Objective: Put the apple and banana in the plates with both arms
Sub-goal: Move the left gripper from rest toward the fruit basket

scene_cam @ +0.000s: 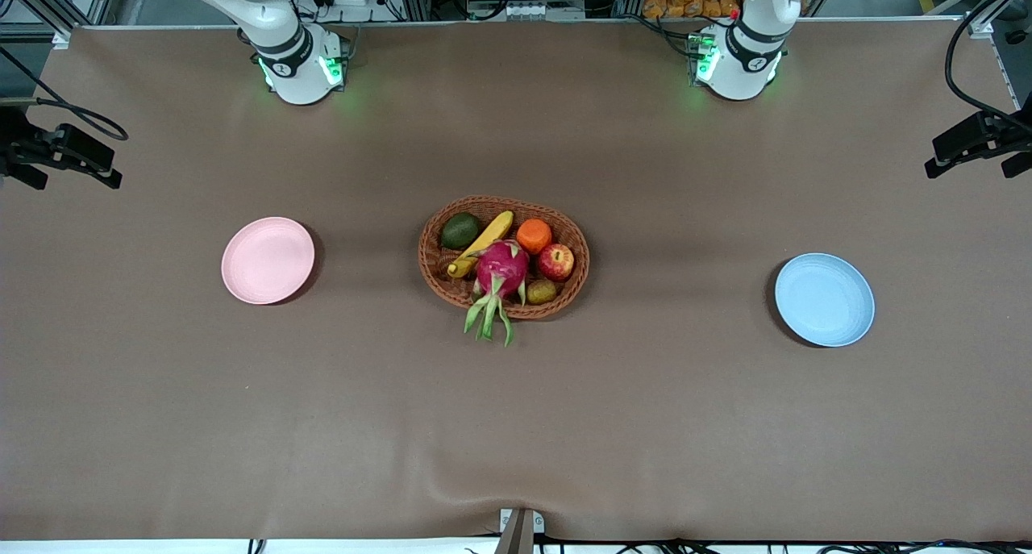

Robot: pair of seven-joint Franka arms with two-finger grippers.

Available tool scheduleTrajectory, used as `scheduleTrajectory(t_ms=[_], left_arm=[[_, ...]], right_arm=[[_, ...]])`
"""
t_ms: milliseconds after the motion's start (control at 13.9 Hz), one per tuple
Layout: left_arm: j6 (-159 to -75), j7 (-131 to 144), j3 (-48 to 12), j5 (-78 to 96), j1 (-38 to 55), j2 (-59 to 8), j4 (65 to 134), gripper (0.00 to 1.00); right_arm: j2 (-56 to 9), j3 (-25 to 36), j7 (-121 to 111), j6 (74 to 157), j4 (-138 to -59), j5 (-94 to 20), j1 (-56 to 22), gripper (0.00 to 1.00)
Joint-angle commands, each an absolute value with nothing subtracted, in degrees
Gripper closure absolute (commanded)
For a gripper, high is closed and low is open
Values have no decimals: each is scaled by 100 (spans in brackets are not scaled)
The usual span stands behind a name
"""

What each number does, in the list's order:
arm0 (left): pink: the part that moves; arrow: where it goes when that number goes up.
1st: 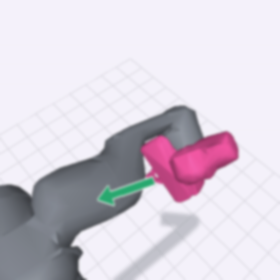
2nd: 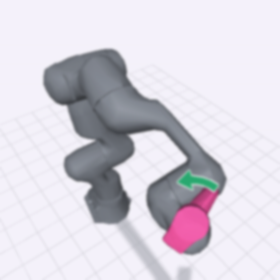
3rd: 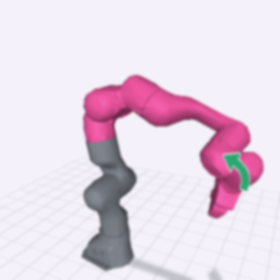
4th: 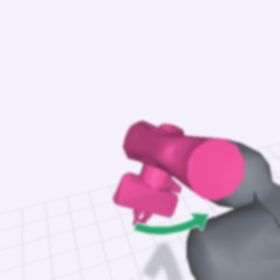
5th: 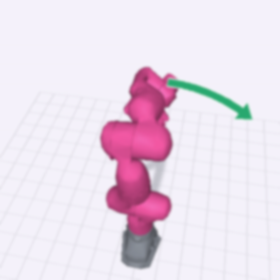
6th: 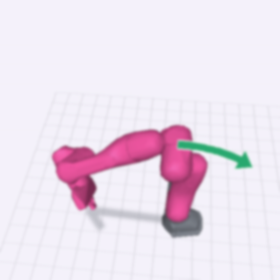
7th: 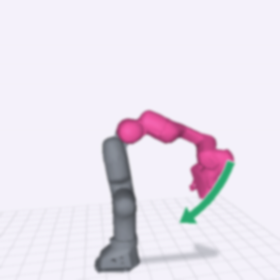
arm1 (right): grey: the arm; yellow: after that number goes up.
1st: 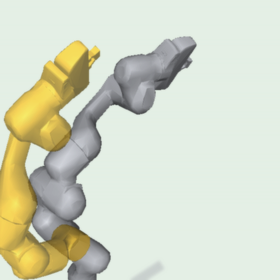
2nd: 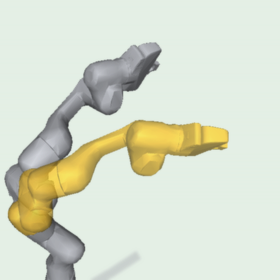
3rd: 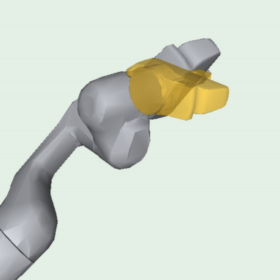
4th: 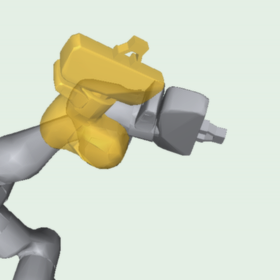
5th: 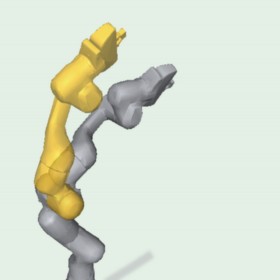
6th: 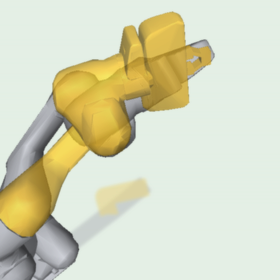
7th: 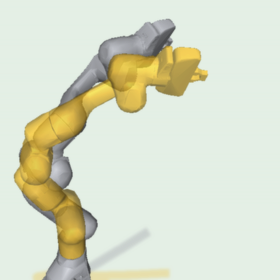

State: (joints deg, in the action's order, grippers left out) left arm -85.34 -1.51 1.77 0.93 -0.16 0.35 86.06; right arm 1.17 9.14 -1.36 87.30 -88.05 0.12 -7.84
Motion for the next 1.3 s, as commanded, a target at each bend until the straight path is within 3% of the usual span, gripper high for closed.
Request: scheduleTrajectory(t_ms=[0,649,1226], left_arm=[[-8552,-211,132,96,-70,44,8561,0],[-8481,-141,97,605,369,-579,8587,0],[-9201,1193,105,1248,1308,-1581,8596,0]], right_arm=[[105,914,-211,8823,-8719,-79,-747,0],[105,914,-211,8763,-8728,-79,-747,0],[105,914,-202,8763,-8736,-79,-738,0]])
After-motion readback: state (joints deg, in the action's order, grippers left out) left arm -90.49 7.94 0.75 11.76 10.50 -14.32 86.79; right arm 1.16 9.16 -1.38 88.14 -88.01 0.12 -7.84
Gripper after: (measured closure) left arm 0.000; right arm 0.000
